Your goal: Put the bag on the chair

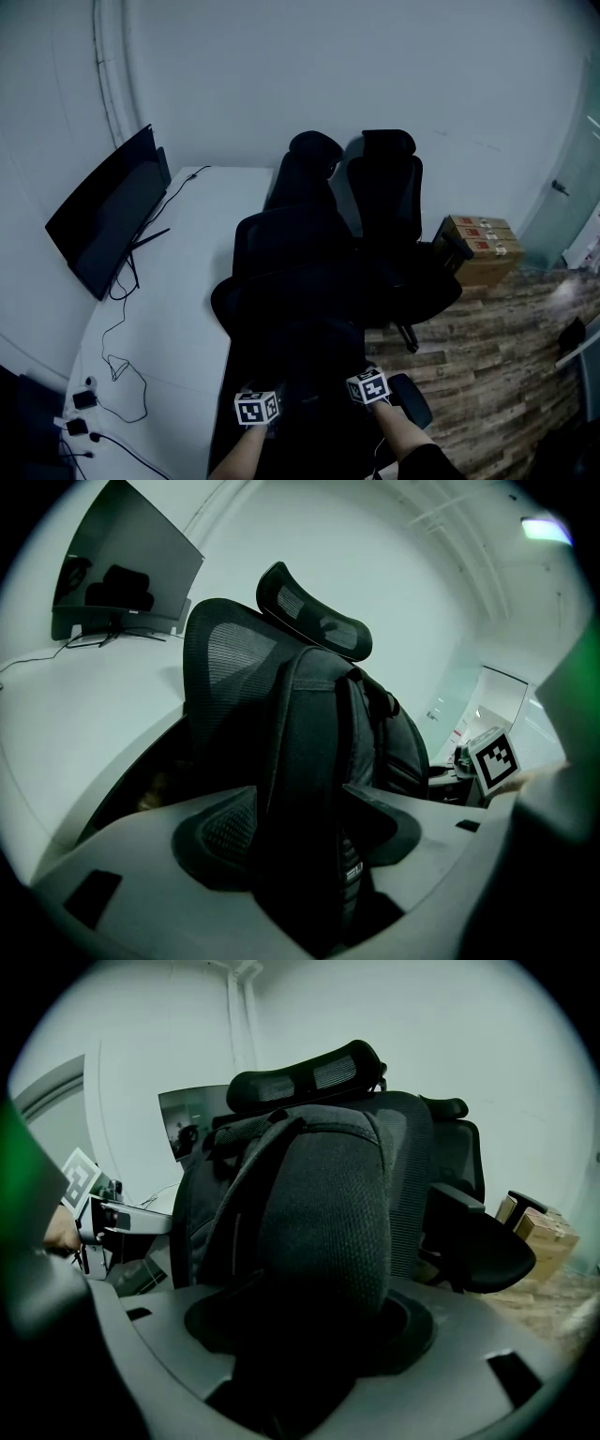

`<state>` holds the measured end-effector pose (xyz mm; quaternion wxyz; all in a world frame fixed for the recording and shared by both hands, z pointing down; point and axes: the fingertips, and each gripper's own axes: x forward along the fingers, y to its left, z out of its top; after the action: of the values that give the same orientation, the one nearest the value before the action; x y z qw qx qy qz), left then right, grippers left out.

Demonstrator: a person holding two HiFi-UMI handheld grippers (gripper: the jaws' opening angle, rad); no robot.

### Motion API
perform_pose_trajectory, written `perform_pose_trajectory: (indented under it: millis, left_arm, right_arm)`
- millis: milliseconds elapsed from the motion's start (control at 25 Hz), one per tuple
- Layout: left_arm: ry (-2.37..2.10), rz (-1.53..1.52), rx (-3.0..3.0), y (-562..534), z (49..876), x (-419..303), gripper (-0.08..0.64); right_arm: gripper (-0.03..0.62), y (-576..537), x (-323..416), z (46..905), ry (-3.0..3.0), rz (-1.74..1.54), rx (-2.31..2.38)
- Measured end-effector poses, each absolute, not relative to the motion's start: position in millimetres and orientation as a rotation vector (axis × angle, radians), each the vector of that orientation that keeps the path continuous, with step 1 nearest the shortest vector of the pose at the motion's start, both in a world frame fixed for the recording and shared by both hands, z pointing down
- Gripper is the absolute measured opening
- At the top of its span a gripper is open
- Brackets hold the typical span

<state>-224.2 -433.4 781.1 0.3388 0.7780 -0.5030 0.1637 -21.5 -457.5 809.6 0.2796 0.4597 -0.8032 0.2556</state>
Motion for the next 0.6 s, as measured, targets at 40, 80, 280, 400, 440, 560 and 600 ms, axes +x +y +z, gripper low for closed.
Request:
perform_pose_trajectory:
  millis: [40, 80, 280, 400, 440, 560, 600]
  left_arm:
    - [-1.308, 0.424, 2.032, -433, 780, -224, 0.282]
    - [-1.304, 0.421, 2.039, -432, 779, -223, 0.284]
    - [-1.289, 0.417, 2.052, -429, 775, -219, 0.284]
    - [-1.284, 0.417, 2.053, -425, 774, -217, 0.285]
    - [-1.282, 0.416, 2.053, -424, 774, -217, 0.285]
    - [-1.282, 0.418, 2.051, -420, 774, -217, 0.285]
    - [-1.282, 0.419, 2.051, -419, 774, -216, 0.285]
  right_arm:
    - [0.249, -458, -20, 810, -2.150, 0.688, 1.234]
    - [0.249, -458, -19, 811, -2.145, 0.691, 1.235]
    - [0.252, -458, -8, 819, -2.103, 0.754, 1.270]
    - [0.251, -456, 2, 822, -2.076, 0.759, 1.276]
    - [0.250, -455, 4, 822, -2.069, 0.770, 1.278]
    - [0.250, -450, 15, 821, -2.023, 0.822, 1.300]
    - [0.250, -448, 20, 820, -2.011, 0.835, 1.310]
